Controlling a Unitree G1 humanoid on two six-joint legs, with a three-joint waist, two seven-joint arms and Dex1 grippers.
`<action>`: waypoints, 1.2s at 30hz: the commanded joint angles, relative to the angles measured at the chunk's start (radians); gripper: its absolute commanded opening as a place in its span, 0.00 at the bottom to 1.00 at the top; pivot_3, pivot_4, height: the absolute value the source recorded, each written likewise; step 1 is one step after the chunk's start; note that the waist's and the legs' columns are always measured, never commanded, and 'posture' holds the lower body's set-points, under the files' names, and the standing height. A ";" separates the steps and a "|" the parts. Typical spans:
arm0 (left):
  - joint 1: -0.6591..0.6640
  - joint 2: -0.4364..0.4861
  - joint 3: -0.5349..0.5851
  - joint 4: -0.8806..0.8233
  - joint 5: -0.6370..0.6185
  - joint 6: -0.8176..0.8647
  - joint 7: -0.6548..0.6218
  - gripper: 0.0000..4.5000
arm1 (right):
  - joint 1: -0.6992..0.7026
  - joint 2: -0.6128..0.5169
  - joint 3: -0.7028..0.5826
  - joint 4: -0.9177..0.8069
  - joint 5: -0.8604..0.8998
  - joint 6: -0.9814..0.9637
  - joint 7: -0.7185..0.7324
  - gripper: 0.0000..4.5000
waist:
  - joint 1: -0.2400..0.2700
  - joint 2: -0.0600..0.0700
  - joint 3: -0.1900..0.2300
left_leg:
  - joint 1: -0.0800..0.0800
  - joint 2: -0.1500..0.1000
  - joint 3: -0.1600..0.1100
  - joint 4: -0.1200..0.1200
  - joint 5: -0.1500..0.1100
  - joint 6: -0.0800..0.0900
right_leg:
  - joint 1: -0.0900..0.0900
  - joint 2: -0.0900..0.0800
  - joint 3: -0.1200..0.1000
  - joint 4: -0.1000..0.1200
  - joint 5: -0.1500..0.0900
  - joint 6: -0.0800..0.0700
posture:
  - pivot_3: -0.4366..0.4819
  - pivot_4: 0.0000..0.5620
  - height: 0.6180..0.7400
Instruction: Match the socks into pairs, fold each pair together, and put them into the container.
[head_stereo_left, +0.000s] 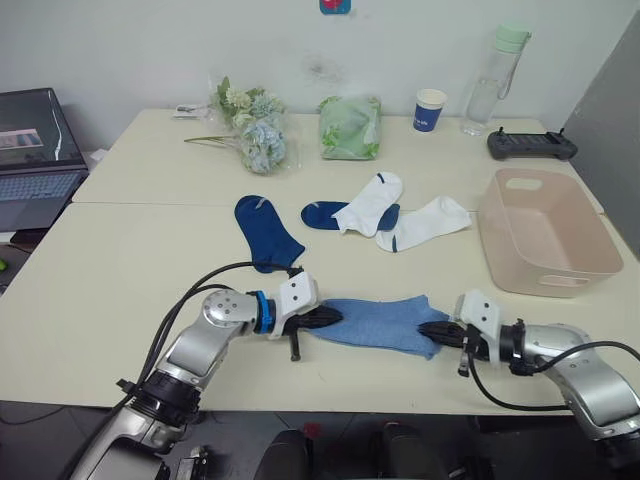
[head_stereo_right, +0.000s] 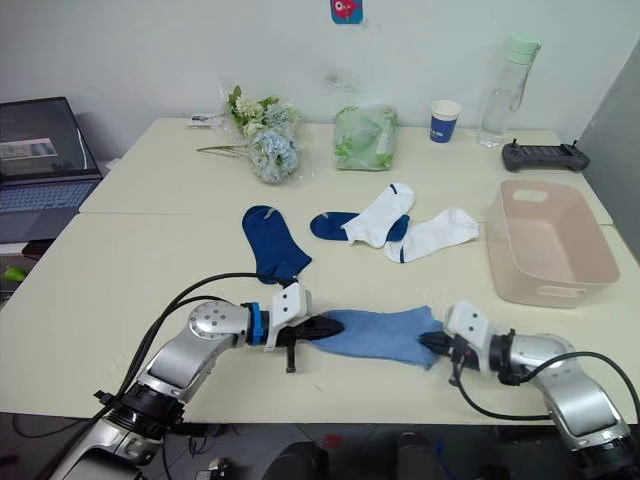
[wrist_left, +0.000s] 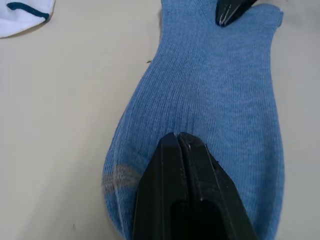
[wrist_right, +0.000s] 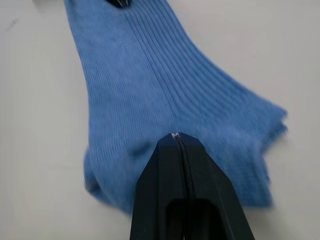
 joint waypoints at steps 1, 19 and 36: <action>0.008 0.009 0.040 0.001 -0.021 0.012 -0.014 0.00 | 0.023 -0.029 -0.046 -0.012 0.020 -0.014 0.024 0.00 | 0.000 0.000 0.000 | 0.000 0.000 0.000 0.000 0.000 0.000 | 0.000 0.000 0.000 0.000 0.000 0.000 | 0.48 0.27 1.00; 0.045 0.043 0.143 -0.216 -0.142 0.058 -0.045 0.00 | 0.048 0.010 -0.195 -0.111 0.226 0.305 -0.135 0.52 | 0.001 0.000 0.000 | -0.001 0.000 -0.001 0.000 0.000 0.000 | 0.000 0.000 0.000 0.000 0.000 0.000 | 0.48 0.27 1.00; 0.070 0.038 0.152 -0.223 -0.126 0.059 0.014 0.00 | 0.036 0.027 -0.177 -0.169 0.314 0.472 -0.148 0.35 | 0.001 0.000 0.000 | -0.001 0.000 -0.001 0.000 0.000 0.000 | 0.000 0.000 0.000 0.000 0.000 0.000 | 0.48 0.27 1.00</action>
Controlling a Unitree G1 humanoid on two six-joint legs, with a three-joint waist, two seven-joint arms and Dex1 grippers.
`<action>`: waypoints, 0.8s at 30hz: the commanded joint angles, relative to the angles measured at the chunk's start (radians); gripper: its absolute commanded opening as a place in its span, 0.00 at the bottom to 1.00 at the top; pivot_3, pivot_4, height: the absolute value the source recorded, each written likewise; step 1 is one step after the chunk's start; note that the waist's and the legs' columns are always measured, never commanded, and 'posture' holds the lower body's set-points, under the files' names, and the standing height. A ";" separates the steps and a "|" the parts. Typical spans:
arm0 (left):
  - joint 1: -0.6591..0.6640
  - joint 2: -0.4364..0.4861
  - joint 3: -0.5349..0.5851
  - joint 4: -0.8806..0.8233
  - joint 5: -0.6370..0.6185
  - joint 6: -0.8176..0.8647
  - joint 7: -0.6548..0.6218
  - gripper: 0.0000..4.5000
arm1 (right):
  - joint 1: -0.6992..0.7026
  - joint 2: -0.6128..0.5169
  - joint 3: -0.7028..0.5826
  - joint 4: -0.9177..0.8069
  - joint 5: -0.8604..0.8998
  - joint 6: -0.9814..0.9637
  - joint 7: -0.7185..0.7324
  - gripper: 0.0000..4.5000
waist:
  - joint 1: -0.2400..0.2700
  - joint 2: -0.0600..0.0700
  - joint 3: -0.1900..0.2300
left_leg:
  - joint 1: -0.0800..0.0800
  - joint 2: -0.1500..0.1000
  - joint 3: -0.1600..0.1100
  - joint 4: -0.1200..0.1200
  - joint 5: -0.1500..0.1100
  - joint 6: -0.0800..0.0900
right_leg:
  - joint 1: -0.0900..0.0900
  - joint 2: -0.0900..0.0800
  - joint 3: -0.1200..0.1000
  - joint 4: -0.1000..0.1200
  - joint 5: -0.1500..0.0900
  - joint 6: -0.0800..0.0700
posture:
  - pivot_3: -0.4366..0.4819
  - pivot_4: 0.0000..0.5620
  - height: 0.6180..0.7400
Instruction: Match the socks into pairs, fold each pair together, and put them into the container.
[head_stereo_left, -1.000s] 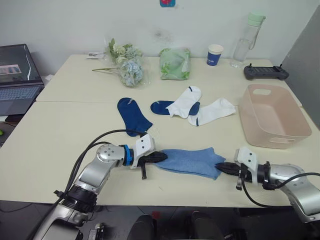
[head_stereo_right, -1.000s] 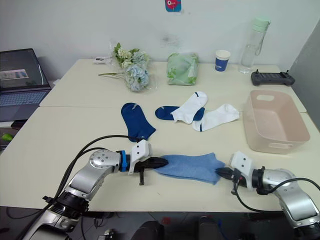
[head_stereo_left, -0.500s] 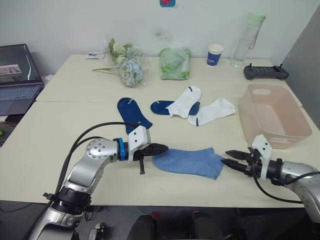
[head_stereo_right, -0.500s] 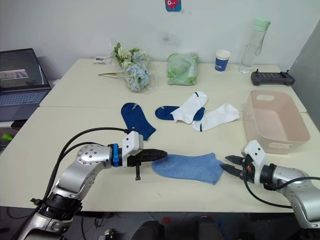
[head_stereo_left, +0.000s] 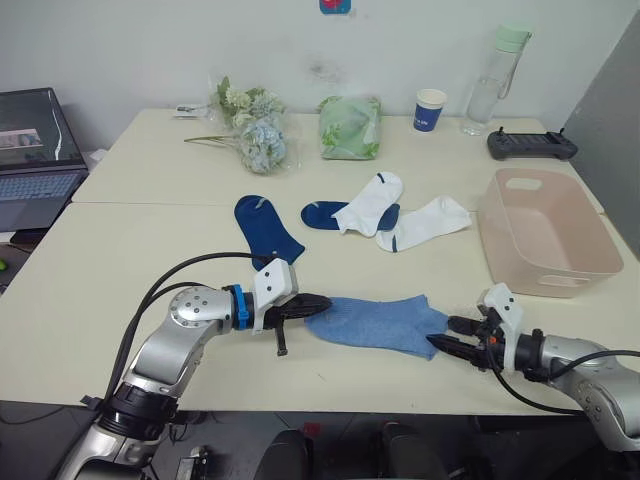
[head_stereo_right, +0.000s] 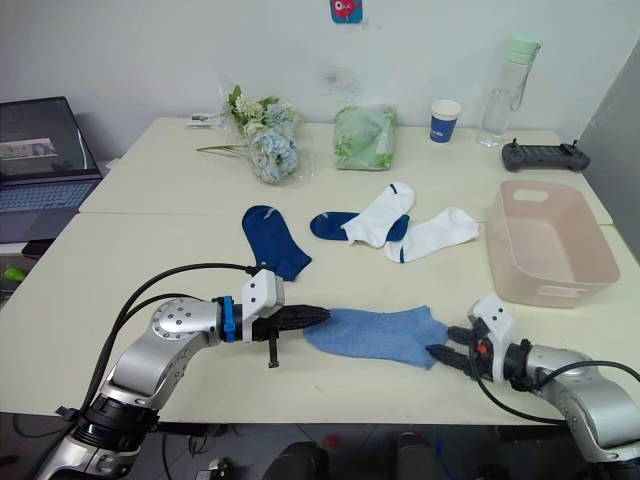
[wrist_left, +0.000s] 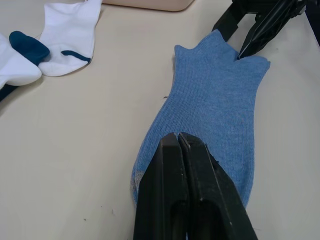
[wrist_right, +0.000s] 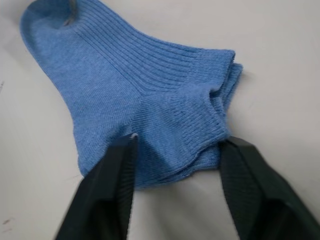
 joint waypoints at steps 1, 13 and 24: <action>-0.011 -0.001 0.022 -0.036 -0.010 -0.014 0.000 0.00 | -0.023 -0.017 -0.037 -0.046 0.044 0.041 0.000 0.26 | 0.000 0.000 0.000 | 0.000 0.000 0.000 0.000 0.000 0.000 | 0.000 0.000 0.000 0.000 0.000 0.000 | 0.48 0.27 1.00; -0.117 -0.097 -0.108 0.014 0.013 -0.009 -0.078 0.00 | -0.230 -0.111 -0.005 0.080 0.077 0.104 0.122 0.00 | 0.002 0.000 0.000 | -0.001 -0.001 0.000 0.000 0.000 0.000 | 0.000 0.002 -0.001 -0.001 0.000 0.000 | 0.48 0.27 1.00; -0.221 -0.250 -0.256 0.351 0.201 -0.096 -0.042 0.00 | -0.285 -0.126 0.007 0.121 0.111 0.130 0.192 0.00 | 0.000 0.000 0.000 | -0.001 -0.001 0.000 0.001 0.000 0.000 | 0.000 0.002 0.000 0.000 0.000 0.000 | 0.48 0.27 1.00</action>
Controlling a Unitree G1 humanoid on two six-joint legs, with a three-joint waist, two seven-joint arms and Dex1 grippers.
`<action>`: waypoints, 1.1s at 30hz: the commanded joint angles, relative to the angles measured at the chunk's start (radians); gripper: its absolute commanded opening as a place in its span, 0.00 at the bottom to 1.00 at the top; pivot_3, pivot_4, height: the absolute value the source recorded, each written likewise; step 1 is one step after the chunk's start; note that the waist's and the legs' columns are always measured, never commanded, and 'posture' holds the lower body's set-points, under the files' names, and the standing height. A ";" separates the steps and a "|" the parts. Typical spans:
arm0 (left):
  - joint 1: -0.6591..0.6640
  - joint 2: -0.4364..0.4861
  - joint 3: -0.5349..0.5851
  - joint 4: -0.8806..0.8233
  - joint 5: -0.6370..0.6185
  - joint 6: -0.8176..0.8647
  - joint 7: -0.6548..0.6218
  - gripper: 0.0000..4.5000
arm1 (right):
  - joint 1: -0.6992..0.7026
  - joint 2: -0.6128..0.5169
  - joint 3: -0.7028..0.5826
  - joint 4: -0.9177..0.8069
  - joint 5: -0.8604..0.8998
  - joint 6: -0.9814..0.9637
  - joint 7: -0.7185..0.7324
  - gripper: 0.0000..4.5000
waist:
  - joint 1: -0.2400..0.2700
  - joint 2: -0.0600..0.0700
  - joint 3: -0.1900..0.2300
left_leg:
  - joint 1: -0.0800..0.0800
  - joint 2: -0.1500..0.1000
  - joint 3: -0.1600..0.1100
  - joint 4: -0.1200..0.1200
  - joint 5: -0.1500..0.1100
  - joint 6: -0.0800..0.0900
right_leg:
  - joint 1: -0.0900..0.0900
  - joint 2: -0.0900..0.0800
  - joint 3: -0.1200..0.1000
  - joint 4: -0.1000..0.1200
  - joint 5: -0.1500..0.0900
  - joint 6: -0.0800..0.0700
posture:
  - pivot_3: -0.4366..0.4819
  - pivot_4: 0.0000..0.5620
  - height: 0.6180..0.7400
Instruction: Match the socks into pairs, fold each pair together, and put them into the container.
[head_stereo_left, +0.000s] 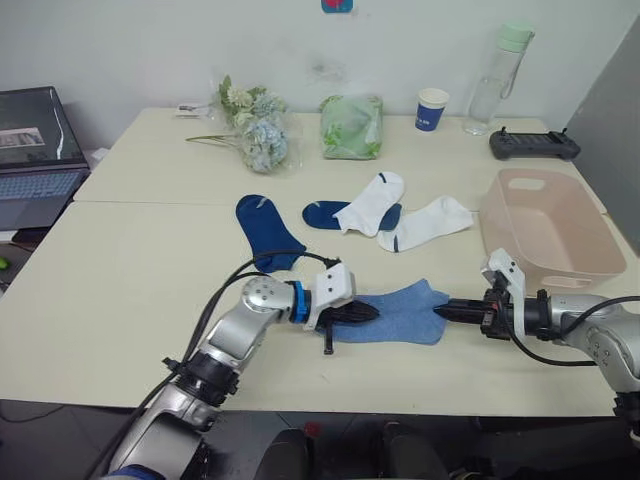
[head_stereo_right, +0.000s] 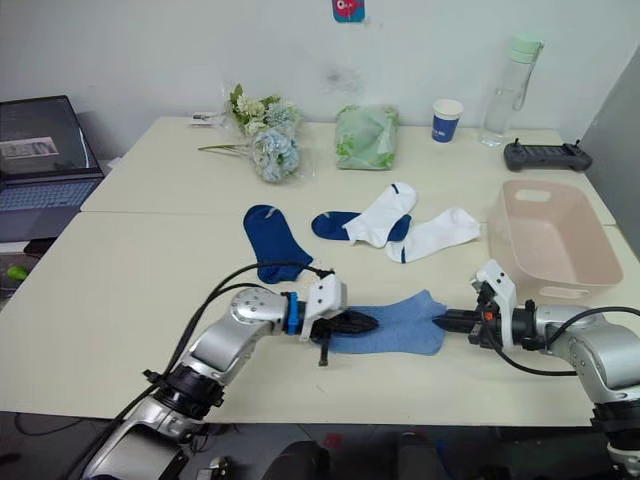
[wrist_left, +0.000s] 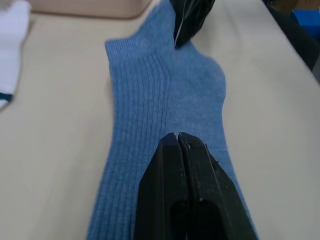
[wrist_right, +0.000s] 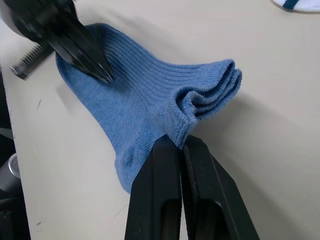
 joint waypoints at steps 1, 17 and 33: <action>-0.016 -0.020 -0.013 0.075 0.046 -0.028 0.018 0.00 | -0.022 -0.003 -0.047 -0.037 0.056 0.030 0.014 0.00 | 0.001 0.000 0.000 | 0.000 0.000 0.000 0.000 0.000 0.000 | 0.000 0.000 0.000 0.000 0.000 0.000 | 0.48 0.27 1.00; 0.071 0.056 0.093 -0.134 -0.063 0.132 -0.021 0.00 | -0.116 0.218 -0.017 -0.076 0.255 0.212 -0.148 0.00 | -0.003 0.000 -0.001 | 0.000 0.000 -0.002 0.000 0.000 0.000 | 0.000 -0.002 -0.001 0.001 0.000 0.000 | 0.48 0.27 1.00; 0.175 0.372 0.460 -0.432 -0.326 0.470 0.024 0.00 | -0.232 0.336 0.175 -0.019 0.190 0.240 -0.155 0.00 | -0.019 0.002 0.000 | -0.001 0.000 -0.002 -0.001 0.000 0.000 | -0.001 -0.002 -0.001 0.000 0.000 0.000 | 0.48 0.27 1.00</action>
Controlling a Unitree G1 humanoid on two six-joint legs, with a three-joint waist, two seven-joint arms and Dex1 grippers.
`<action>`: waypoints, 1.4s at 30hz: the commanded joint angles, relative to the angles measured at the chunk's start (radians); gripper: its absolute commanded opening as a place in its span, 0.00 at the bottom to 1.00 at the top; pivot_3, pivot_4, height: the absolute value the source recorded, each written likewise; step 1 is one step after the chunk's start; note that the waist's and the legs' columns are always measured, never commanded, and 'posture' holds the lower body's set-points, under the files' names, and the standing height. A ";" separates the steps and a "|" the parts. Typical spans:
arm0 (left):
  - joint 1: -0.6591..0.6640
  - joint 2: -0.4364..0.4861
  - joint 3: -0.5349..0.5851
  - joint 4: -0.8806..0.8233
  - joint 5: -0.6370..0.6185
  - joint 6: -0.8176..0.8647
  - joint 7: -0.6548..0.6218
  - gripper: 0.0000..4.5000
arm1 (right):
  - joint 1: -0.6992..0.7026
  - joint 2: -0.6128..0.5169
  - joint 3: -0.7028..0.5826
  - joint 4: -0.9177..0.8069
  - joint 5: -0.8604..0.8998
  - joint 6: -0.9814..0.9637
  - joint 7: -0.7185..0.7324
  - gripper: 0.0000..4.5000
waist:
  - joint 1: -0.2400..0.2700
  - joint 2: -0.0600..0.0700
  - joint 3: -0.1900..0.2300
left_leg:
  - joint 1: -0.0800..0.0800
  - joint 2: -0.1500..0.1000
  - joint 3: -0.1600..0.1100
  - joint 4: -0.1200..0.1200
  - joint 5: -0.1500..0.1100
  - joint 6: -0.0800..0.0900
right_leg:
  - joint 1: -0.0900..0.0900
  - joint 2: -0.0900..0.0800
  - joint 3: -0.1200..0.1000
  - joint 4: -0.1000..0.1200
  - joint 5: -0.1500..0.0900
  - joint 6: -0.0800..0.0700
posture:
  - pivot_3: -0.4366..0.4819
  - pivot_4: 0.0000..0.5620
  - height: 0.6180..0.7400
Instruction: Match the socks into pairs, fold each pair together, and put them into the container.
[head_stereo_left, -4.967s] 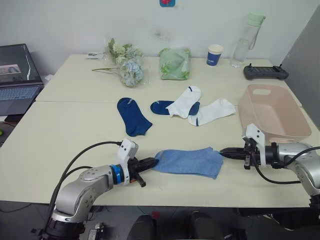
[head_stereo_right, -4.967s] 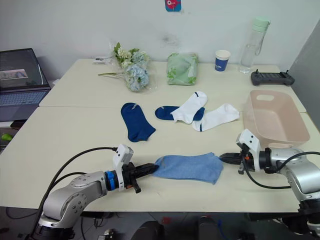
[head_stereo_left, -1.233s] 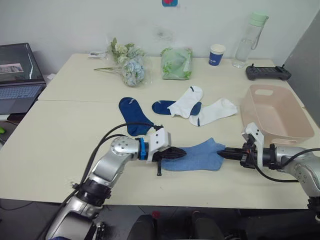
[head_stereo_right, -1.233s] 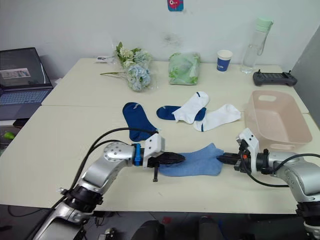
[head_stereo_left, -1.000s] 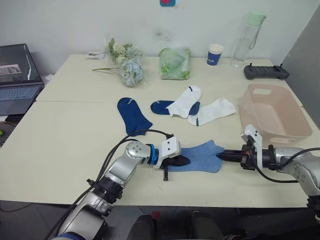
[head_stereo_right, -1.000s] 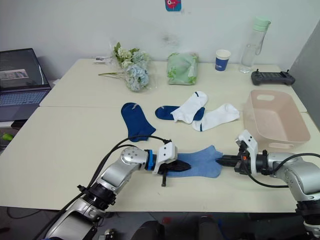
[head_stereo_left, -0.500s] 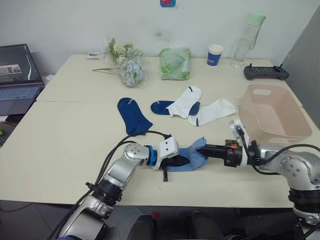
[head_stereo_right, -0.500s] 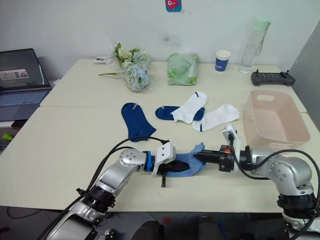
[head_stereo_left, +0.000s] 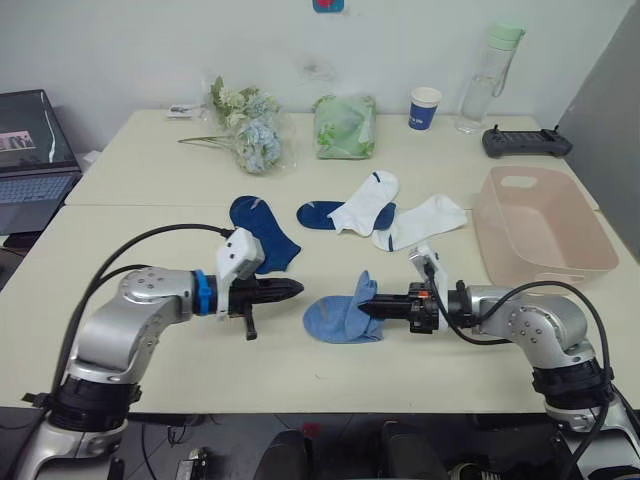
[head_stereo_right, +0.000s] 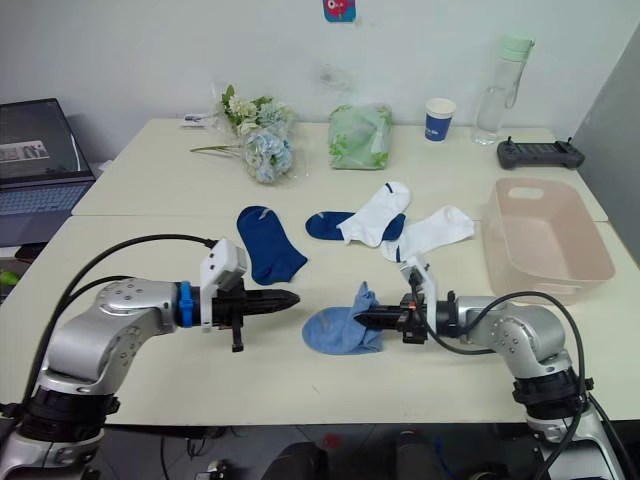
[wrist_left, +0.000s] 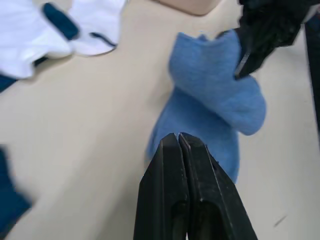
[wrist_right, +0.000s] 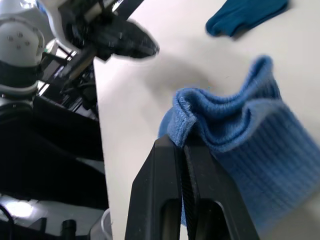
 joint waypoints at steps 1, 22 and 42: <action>-0.013 -0.005 0.013 0.003 -0.006 -0.034 0.017 0.00 | -0.031 0.010 0.028 -0.018 -0.005 0.005 0.017 0.00 | 0.000 0.000 0.000 | 0.000 0.000 0.000 0.000 0.000 0.000 | 0.000 0.000 0.000 0.000 0.000 0.000 | 0.48 0.27 1.00; -0.201 -0.127 -0.166 0.083 0.009 -0.120 -0.024 0.00 | -0.027 -0.062 -0.153 -0.097 0.086 0.075 -0.029 0.87 | -0.002 0.000 0.000 | -0.001 0.000 0.001 0.000 0.000 0.000 | 0.000 0.000 0.001 -0.001 0.000 0.000 | 0.48 0.27 1.00; -0.044 -0.069 -0.328 0.260 0.287 -0.403 -0.022 0.00 | 0.024 0.063 -0.092 0.046 -0.019 0.199 -0.198 0.87 | -0.004 0.000 0.000 | 0.001 0.001 0.001 0.000 0.000 0.000 | 0.000 0.000 0.001 0.001 0.000 0.000 | 0.48 0.27 1.00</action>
